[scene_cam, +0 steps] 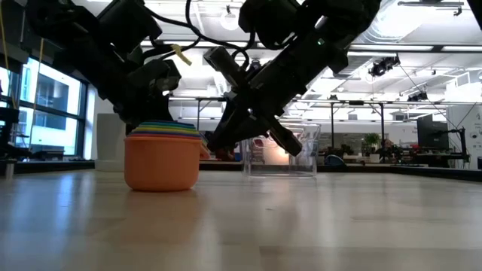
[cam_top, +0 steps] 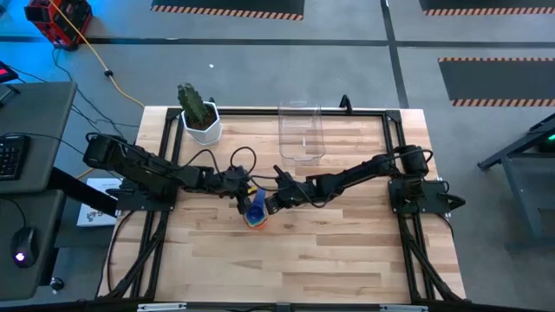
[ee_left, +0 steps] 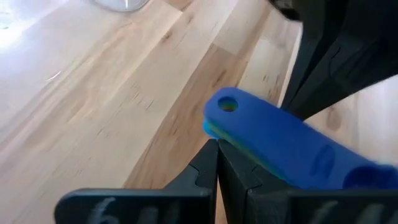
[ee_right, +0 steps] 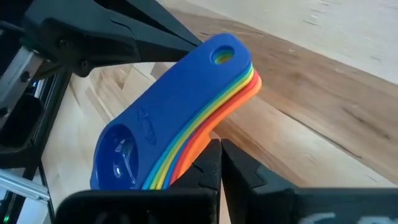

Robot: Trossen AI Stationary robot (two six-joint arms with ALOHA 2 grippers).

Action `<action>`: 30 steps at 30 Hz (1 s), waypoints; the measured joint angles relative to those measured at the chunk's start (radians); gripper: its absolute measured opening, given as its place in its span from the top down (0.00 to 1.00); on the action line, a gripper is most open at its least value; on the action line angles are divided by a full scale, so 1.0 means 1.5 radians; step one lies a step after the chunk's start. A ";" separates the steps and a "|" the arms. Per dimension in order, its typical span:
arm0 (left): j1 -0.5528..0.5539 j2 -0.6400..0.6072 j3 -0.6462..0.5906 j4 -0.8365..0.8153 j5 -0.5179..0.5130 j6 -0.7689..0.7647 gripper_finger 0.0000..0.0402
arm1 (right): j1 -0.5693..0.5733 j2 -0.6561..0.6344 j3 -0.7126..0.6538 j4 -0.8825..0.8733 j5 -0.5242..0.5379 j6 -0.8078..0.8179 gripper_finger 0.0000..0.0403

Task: Nest measuring cups in basket
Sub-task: Stack the dark blue measuring cup on top of the light blue measuring cup, then put the stacked measuring cups into the transparent bin

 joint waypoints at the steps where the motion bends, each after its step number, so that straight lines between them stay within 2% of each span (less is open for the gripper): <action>1: 0.000 -0.001 0.000 -0.009 0.001 0.006 1.00 | 0.000 0.000 0.000 -0.002 0.000 -0.001 1.00; 5: 0.003 -0.039 0.000 -0.098 0.004 0.020 1.00 | -0.004 -0.015 0.000 -0.038 -0.018 -0.037 1.00; 9: 0.006 -0.121 -0.001 -0.223 -0.005 0.019 1.00 | -0.007 -0.047 -0.003 -0.116 -0.049 -0.055 1.00; 13: 0.001 -0.217 -0.015 -0.245 -0.027 0.018 1.00 | 0.004 -0.076 -0.046 -0.135 -0.120 -0.064 1.00; 17: -0.005 -0.297 -0.034 -0.239 -0.053 -0.007 1.00 | 0.047 -0.118 -0.149 -0.093 -0.118 0.025 0.98; 18: -0.007 -0.312 -0.040 -0.235 -0.058 -0.011 1.00 | 0.061 -0.132 -0.181 -0.051 -0.108 0.061 0.97; 21: -0.011 -0.349 -0.056 -0.209 -0.060 -0.020 1.00 | 0.105 -0.159 -0.281 0.178 -0.037 0.185 0.89; 23: -0.011 -0.359 -0.063 -0.192 -0.060 -0.034 1.00 | 0.132 -0.156 -0.334 0.347 0.044 0.252 0.80; 25: -0.011 -0.361 -0.066 -0.194 -0.061 -0.050 1.00 | 0.151 -0.139 -0.355 0.467 0.141 0.275 0.70; 27: -0.010 -0.361 -0.066 -0.194 -0.061 -0.065 1.00 | 0.158 -0.124 -0.356 0.515 0.217 0.273 0.58; 30: -0.010 -0.358 -0.065 -0.193 -0.060 -0.089 1.00 | 0.142 -0.103 -0.317 0.488 0.220 0.246 0.40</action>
